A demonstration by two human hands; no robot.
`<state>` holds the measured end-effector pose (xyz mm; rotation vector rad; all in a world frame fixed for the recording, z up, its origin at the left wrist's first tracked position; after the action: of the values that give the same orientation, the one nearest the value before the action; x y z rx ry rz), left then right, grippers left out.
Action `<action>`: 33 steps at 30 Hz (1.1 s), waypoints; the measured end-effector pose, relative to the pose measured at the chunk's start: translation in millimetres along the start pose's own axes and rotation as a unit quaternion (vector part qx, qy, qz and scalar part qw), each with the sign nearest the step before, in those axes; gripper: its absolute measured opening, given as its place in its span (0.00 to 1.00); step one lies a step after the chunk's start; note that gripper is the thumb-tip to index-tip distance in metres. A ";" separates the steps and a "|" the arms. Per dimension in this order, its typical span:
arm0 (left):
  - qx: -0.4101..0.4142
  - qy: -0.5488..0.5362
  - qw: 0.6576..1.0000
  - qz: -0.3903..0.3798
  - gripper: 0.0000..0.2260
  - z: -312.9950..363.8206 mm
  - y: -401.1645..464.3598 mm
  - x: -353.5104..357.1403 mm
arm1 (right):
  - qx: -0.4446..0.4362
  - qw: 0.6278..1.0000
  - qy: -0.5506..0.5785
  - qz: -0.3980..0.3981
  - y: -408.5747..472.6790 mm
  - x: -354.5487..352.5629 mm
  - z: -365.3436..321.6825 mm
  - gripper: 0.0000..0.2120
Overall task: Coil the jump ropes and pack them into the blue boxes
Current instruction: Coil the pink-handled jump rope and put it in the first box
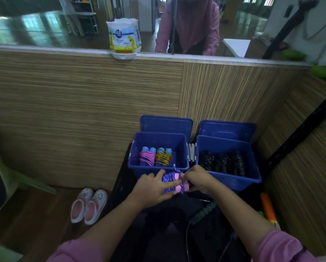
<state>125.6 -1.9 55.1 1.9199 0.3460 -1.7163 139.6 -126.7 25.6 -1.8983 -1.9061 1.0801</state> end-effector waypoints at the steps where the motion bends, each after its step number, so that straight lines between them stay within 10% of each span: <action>1: -0.011 -0.009 1.000 -0.001 0.18 -3.7 -0.5 0.1 | -0.005 1.000 0.025 -0.018 -0.9 3.0 -1.8 0.09; 24: -0.222 -0.159 0.962 -0.027 0.30 -47.4 -8.9 -17.6 | -0.173 0.974 0.140 -0.033 -21.3 4.1 -40.0 0.06; 33: -0.291 -0.178 0.939 0.037 0.23 -57.0 -3.5 -38.6 | -0.281 0.948 0.021 0.144 -40.6 -19.6 -64.8 0.07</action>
<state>165.4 38.2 94.5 1.1621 0.5582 -1.6332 152.6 -119.2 103.1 -2.5407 -2.1168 0.5759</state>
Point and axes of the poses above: each hand's wrist, its own y-axis towards the middle knuckle, its own x-axis out of the palm, z = x × y, the point moved 10 cm from there along y, towards the middle knuckle, and after that the axes turned 8 degrees about x, right-handed, at the moved point
